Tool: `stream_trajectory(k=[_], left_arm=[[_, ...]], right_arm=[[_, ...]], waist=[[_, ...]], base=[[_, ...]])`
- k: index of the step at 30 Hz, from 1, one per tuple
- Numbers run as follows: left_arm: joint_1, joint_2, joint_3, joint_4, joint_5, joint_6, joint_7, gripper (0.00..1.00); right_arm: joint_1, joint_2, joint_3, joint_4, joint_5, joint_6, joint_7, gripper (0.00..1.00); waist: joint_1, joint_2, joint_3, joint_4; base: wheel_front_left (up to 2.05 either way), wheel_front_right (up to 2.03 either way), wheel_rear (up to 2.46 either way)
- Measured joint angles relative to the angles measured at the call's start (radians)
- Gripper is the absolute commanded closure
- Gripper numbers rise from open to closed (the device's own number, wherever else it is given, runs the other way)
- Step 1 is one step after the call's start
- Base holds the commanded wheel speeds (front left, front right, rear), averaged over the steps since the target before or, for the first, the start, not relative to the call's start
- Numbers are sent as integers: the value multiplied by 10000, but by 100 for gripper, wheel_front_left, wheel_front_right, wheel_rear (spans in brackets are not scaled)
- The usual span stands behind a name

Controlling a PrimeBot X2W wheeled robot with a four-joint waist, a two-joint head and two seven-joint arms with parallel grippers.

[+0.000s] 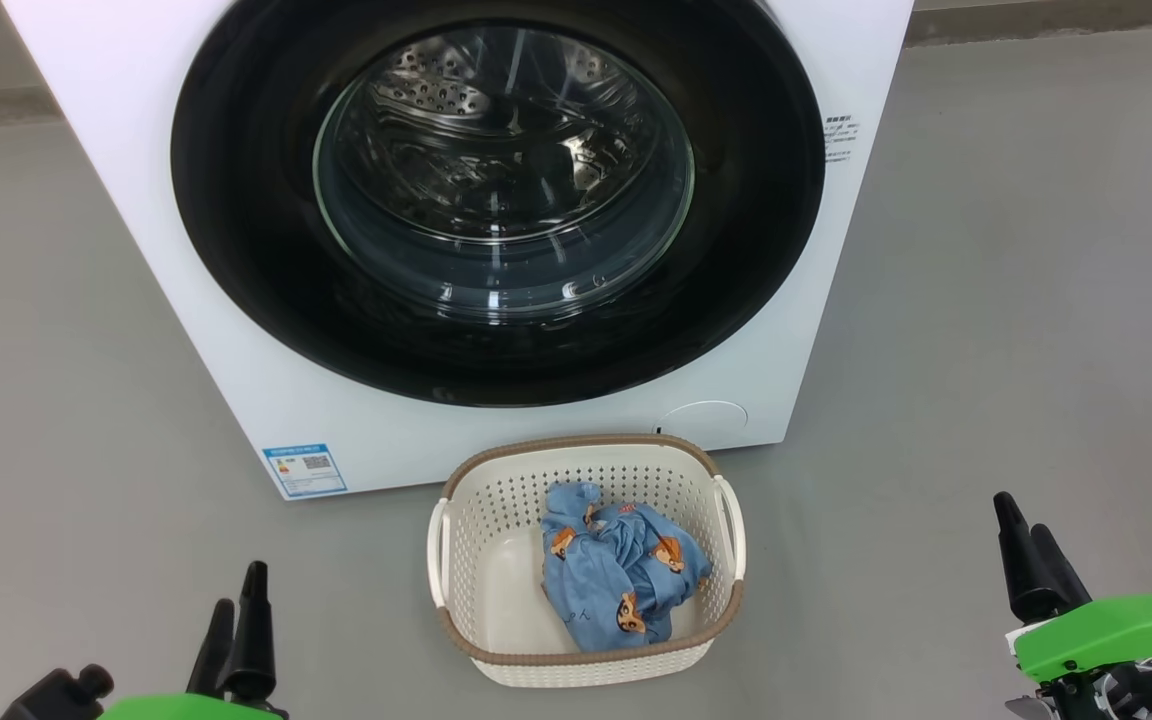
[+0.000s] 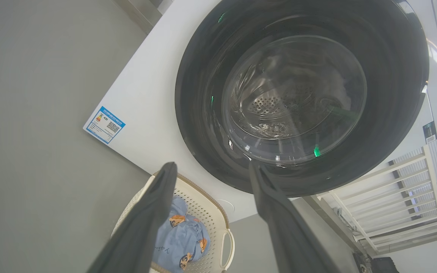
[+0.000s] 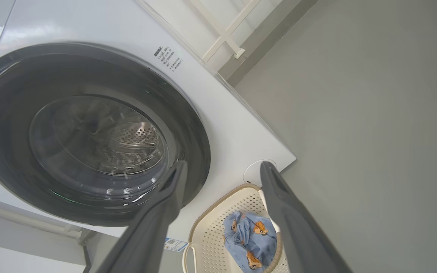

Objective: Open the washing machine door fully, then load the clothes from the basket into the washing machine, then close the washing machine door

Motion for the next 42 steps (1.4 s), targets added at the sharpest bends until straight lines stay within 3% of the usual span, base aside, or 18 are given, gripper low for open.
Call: stream_trajectory(k=[42], left_arm=[[-402, 71, -600, 897, 5032, 144, -1204, 0]], right_arm=[[-93, -234, 267, 173, -4932, 2, -581, 0]], waist=[[0, 0, -123, 75]], base=[[0, 0, 0]])
